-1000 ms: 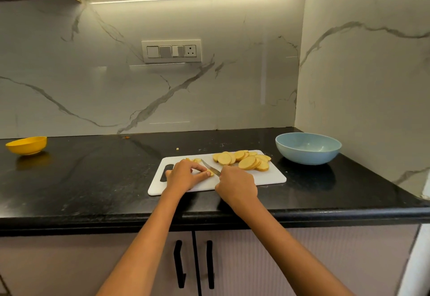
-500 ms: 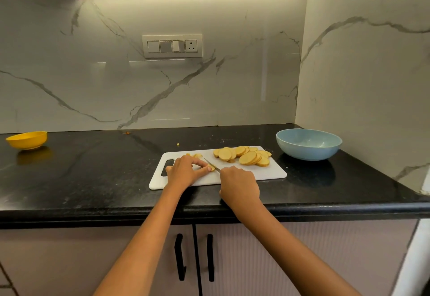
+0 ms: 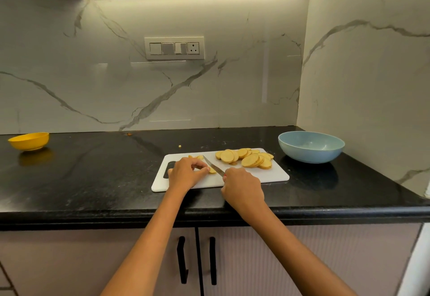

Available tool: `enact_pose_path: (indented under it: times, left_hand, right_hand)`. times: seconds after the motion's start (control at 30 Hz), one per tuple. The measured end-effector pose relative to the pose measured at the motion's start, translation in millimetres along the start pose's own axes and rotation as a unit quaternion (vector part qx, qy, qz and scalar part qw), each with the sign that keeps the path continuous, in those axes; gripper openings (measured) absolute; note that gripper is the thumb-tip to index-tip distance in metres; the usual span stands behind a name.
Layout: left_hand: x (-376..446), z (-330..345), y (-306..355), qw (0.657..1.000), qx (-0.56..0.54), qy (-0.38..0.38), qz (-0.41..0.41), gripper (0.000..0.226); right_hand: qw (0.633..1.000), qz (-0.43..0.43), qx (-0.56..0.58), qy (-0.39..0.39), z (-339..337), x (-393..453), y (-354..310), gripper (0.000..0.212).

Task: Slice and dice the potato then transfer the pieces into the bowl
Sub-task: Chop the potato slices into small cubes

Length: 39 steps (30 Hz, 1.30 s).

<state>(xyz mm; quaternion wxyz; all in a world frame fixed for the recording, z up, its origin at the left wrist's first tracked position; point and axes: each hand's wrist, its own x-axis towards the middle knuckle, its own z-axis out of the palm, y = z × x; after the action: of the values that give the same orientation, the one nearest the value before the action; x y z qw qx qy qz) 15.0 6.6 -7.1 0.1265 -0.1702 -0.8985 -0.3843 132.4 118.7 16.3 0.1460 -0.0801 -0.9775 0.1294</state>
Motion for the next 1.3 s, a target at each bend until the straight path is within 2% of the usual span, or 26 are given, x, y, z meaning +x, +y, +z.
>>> enact_pose_path:
  times: [0.77, 0.93, 1.07, 1.3]
  left_hand:
    - [-5.6, -3.6, 6.8, 0.999, 0.029, 0.006, -0.018, 0.007]
    - [-4.5, -2.5, 2.8, 0.999, 0.032, 0.007, -0.003, 0.012]
    - [1.9, -1.1, -1.6, 1.000, 0.009, 0.006, -0.002, 0.014]
    - [12.9, 2.1, -1.0, 0.992, -0.035, -0.074, 0.095, 0.048]
  right_hand:
    - [0.988, -0.081, -0.130, 0.017, 0.7, -6.4, -0.1, 0.023]
    - [0.997, -0.049, -0.062, 0.022, 5.6, 6.6, 6.7, 0.021]
    - [0.997, 0.001, 0.042, 0.071, 10.3, 9.5, 19.8, 0.021]
    - [0.993, 0.016, 0.057, 0.098, 8.5, 35.2, 29.2, 0.021]
